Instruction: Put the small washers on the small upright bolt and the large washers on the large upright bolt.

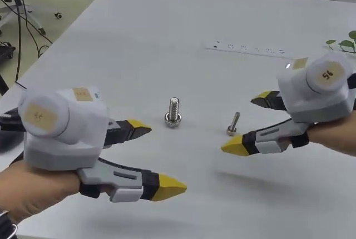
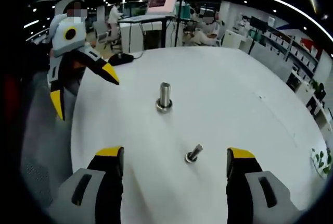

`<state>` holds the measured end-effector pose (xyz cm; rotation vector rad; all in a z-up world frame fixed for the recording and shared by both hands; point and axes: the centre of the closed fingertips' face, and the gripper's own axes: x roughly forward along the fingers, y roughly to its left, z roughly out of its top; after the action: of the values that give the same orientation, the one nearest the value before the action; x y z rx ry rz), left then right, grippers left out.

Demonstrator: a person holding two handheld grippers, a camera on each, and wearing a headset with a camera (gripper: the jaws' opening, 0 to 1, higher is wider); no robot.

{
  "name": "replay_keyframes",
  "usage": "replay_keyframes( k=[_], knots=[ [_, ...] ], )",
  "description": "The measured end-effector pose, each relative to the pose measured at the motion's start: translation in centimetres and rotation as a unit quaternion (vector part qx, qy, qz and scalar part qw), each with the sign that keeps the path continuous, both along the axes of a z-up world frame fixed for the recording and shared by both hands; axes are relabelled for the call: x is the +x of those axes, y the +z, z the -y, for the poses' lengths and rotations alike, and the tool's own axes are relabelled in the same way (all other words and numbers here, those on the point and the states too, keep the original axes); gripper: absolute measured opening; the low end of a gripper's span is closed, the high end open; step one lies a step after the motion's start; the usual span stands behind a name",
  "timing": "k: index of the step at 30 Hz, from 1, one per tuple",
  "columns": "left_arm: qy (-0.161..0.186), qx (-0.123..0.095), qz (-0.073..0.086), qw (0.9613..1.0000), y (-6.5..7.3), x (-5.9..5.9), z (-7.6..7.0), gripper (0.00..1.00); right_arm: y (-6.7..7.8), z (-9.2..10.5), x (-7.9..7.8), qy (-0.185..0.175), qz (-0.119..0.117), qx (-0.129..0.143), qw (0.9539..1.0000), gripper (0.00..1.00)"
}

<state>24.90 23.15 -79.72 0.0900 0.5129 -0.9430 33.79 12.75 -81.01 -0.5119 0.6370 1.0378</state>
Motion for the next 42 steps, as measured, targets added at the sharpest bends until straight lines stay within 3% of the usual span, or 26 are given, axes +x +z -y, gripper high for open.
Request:
replay_keyframes(
  k=[6, 13, 21, 25, 30, 42],
  knots=[
    [0.001, -0.001, 0.002, 1.0, 0.2, 0.0, 0.1, 0.75, 0.7, 0.5, -1.9, -0.009, 0.003, 0.017, 0.9998, 0.82],
    [0.003, -0.001, 0.005, 1.0, 0.5, 0.0, 0.0, 0.76, 0.5, 1.1, -4.4, -0.018, -0.002, 0.03, 0.9994, 0.83],
    [0.005, -0.002, 0.008, 1.0, 0.8, 0.0, -0.1, 0.76, 0.7, 1.7, -6.0, -0.035, -0.003, 0.048, 0.9982, 0.82],
    [0.005, -0.002, 0.008, 1.0, 0.8, 0.0, -0.1, 0.75, 1.0, 1.5, -6.4, -0.05, -0.008, 0.079, 0.9955, 0.82],
    [0.006, -0.004, 0.007, 0.9999, 0.8, -0.1, -0.2, 0.75, 1.3, 1.2, -7.1, -0.038, -0.01, 0.111, 0.993, 0.83],
    [0.01, -0.004, -0.001, 0.9999, 0.2, 0.0, -0.4, 0.76, 1.0, 1.3, -6.9, -0.045, -0.01, 0.112, 0.9927, 0.83]
  ],
)
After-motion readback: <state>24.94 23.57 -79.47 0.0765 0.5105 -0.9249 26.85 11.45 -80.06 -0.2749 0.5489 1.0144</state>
